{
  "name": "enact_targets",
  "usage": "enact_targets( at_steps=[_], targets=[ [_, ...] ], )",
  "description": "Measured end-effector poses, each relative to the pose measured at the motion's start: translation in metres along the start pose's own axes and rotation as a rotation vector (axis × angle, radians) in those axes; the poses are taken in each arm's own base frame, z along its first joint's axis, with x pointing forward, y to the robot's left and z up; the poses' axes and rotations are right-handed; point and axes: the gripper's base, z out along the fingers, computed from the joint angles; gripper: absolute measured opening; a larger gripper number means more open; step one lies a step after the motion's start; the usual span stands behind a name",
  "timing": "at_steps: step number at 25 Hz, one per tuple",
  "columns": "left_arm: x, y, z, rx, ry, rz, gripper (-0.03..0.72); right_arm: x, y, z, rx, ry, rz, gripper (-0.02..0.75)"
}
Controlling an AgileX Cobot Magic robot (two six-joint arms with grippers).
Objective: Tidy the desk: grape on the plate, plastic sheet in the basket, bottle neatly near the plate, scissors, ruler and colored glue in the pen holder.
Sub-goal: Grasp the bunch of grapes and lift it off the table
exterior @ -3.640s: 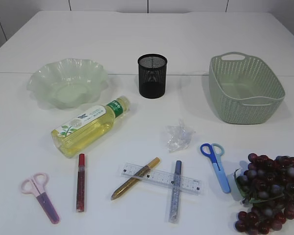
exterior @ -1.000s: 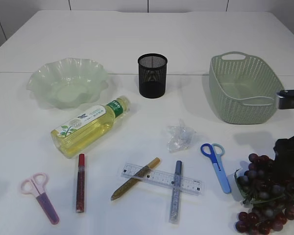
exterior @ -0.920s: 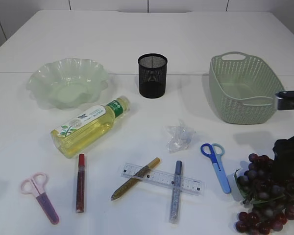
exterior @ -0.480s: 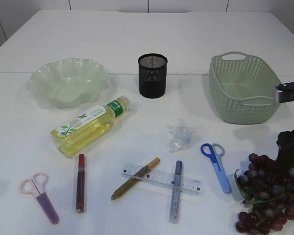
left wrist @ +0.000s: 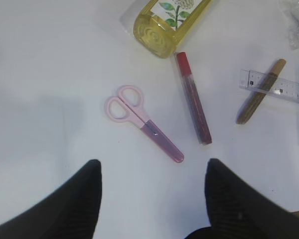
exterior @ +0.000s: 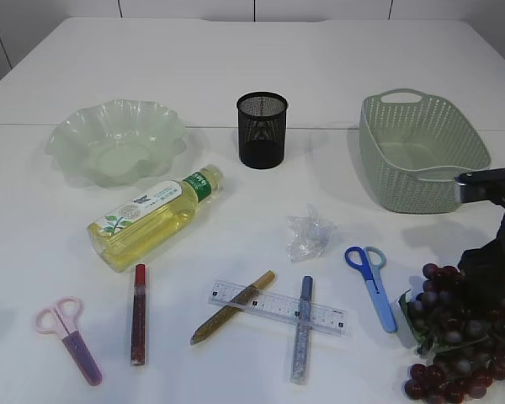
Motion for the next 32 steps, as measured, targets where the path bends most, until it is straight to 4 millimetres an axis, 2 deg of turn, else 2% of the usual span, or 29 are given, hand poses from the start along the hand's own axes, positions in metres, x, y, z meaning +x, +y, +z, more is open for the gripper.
enact_targets(
  at_steps=[7, 12, 15, 21, 25, 28, 32],
  targets=[
    [-0.001, 0.001, 0.003, -0.002, 0.010, -0.003, 0.474, -0.004, -0.001, 0.017, -0.010, 0.030, 0.008, 0.619],
    [-0.002, 0.002, 0.008, -0.006, 0.034, -0.010, 0.474, -0.006, -0.001, 0.025, -0.022, 0.044, 0.018, 0.555],
    [-0.003, 0.003, 0.010, -0.008, 0.035, -0.012, 0.473, -0.006, 0.000, 0.025, -0.031, 0.045, 0.028, 0.480],
    [-0.005, 0.003, 0.010, -0.010, 0.009, -0.012, 0.469, -0.006, 0.000, 0.027, -0.032, 0.042, 0.031, 0.251],
    [-0.007, 0.003, 0.010, -0.011, -0.003, -0.012, 0.469, -0.007, 0.001, 0.027, -0.035, 0.042, 0.034, 0.217],
    [-0.007, 0.003, 0.010, -0.011, -0.005, -0.011, 0.469, -0.006, 0.001, 0.022, -0.038, 0.029, 0.038, 0.211],
    [-0.007, 0.003, 0.010, -0.012, -0.007, -0.011, 0.469, -0.005, 0.003, -0.006, -0.037, -0.059, 0.045, 0.206]
  ],
)
